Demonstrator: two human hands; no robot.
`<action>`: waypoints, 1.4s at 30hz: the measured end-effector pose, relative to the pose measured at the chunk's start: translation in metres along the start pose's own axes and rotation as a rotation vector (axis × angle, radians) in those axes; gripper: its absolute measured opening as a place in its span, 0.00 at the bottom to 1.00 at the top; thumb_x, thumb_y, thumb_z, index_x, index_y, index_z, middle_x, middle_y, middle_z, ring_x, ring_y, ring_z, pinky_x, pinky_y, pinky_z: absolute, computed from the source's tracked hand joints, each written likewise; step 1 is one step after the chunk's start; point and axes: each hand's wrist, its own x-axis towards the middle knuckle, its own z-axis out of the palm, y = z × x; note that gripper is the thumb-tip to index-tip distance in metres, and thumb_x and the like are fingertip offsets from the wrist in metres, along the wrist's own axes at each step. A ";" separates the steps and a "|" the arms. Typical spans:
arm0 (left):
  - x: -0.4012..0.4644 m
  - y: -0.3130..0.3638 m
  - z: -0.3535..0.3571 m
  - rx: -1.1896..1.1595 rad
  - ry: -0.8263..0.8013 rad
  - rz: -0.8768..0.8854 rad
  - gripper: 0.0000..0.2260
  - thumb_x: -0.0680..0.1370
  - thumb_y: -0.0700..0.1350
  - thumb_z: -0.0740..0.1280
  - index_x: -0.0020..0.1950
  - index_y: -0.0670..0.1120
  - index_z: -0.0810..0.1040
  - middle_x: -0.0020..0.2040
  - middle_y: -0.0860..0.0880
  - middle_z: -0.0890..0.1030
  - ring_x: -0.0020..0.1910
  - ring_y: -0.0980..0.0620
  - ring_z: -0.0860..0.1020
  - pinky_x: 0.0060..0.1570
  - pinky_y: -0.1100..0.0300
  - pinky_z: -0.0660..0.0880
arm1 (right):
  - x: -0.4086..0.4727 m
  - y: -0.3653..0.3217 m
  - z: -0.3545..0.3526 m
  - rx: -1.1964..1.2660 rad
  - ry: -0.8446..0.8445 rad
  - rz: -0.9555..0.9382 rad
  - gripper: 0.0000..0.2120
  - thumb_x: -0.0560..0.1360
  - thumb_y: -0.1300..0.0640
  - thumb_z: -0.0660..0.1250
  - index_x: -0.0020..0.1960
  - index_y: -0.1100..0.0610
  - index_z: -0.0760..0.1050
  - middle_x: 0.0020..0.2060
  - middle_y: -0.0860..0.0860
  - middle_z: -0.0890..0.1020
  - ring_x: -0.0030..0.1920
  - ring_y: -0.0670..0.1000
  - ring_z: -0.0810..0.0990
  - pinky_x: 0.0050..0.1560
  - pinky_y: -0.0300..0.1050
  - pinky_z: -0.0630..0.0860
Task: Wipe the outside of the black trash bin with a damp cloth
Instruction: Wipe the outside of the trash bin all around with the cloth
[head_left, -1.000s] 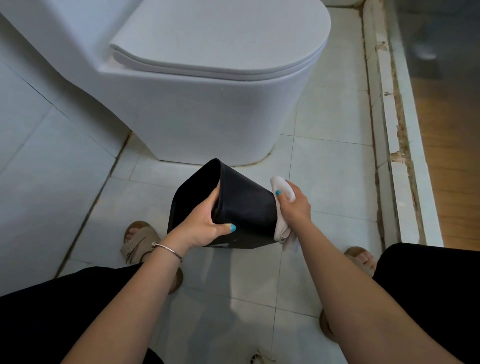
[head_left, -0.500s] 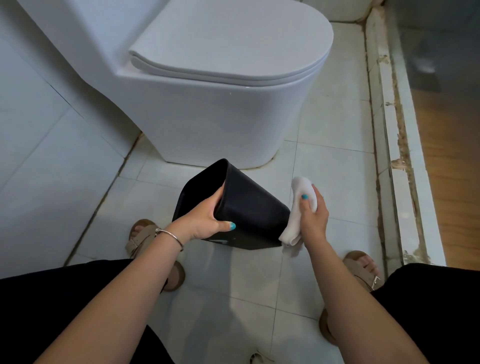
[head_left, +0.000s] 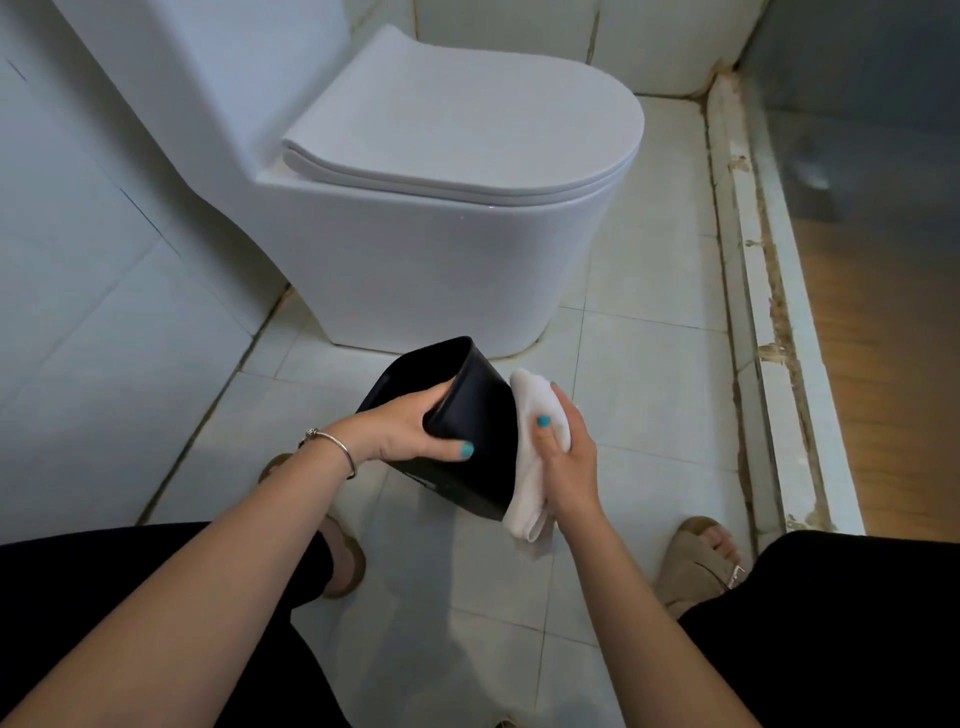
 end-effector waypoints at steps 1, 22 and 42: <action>0.002 0.007 -0.001 -0.065 0.048 -0.015 0.19 0.74 0.51 0.72 0.63 0.55 0.72 0.58 0.57 0.79 0.57 0.58 0.76 0.61 0.61 0.71 | -0.002 0.000 0.002 0.004 -0.007 0.000 0.20 0.80 0.54 0.63 0.72 0.47 0.68 0.65 0.42 0.72 0.61 0.42 0.72 0.48 0.21 0.68; 0.031 0.038 0.017 0.050 0.503 -0.205 0.41 0.75 0.57 0.68 0.79 0.44 0.50 0.76 0.47 0.62 0.73 0.47 0.63 0.64 0.59 0.63 | -0.035 0.007 0.000 0.004 -0.040 0.027 0.21 0.79 0.53 0.64 0.72 0.46 0.68 0.65 0.43 0.73 0.62 0.43 0.73 0.48 0.22 0.70; 0.029 0.017 0.016 -0.074 0.390 -0.333 0.43 0.74 0.48 0.71 0.79 0.46 0.46 0.76 0.46 0.60 0.73 0.47 0.62 0.66 0.61 0.60 | -0.049 0.024 -0.013 -0.058 -0.091 0.040 0.20 0.78 0.54 0.66 0.69 0.43 0.69 0.66 0.40 0.73 0.66 0.42 0.70 0.65 0.36 0.67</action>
